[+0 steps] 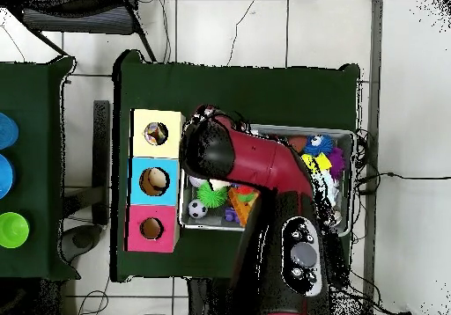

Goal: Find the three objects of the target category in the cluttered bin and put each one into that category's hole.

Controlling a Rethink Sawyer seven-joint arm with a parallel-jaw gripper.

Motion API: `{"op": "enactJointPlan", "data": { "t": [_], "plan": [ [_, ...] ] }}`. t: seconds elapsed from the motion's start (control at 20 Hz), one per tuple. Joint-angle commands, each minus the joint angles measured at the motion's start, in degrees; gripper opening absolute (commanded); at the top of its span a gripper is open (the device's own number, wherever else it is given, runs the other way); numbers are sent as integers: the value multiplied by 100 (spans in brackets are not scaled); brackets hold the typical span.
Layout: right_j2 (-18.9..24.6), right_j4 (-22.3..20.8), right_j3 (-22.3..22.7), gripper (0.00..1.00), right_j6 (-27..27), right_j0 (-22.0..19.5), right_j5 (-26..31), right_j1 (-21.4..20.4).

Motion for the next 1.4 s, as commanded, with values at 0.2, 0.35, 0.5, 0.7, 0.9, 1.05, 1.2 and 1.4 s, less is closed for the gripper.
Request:
{"op": "enactJointPlan", "data": {
  "t": [0.2, 0.35, 0.5, 0.7, 0.9, 1.05, 1.2, 1.4],
  "plan": [
    [237, -384, 419, 100, 611, 173, -507, 756],
    [-52, -412, 300, 100, 634, 380, -419, 823],
    [-360, -425, 132, 100, 655, 586, -302, 917],
    [-803, -458, -92, 100, 677, 905, 8, 1030],
    [-1100, -452, -198, 100, 733, 1109, 128, 1146],
    [-1360, -403, -270, 100, 832, 1294, 108, 1234],
    [-1471, -358, -267, 100, 832, 1344, 88, 1233],
    [-1477, -313, -198, 100, 738, 1330, 122, 1166]
  ]
}}
